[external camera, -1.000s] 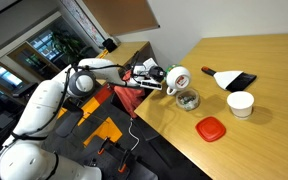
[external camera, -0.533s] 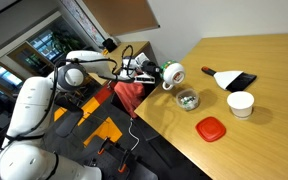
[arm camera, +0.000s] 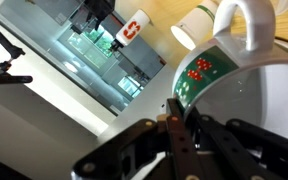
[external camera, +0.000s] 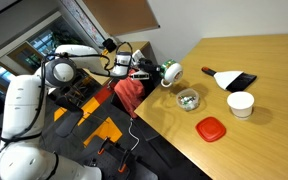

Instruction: Pour contents from the cup into the clear bowl then put the orange lid on the clear bowl

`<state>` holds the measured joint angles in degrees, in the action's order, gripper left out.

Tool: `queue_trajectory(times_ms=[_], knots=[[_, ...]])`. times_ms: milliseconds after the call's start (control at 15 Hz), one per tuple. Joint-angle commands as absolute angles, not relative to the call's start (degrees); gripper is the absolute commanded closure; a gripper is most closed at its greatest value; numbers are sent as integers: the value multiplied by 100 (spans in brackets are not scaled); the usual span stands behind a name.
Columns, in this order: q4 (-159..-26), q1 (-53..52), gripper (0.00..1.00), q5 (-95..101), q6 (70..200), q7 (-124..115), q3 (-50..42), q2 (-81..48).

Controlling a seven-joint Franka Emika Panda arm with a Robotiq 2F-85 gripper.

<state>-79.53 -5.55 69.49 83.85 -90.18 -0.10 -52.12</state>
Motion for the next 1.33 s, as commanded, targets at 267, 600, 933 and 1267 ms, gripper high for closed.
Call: queue_trajectory(times_ms=[267, 600, 933, 1267], knots=[[-8555, -222, 97, 6844, 10335, -8419, 8, -4606], [-8516, 22, 97, 6419, 11679, -7689, 22, -4641], [-8451, 70, 97, 5151, 12049, -6835, -5, -4664], [-8297, -152, 90, 5012, 12203, -6910, -298, -4948]])
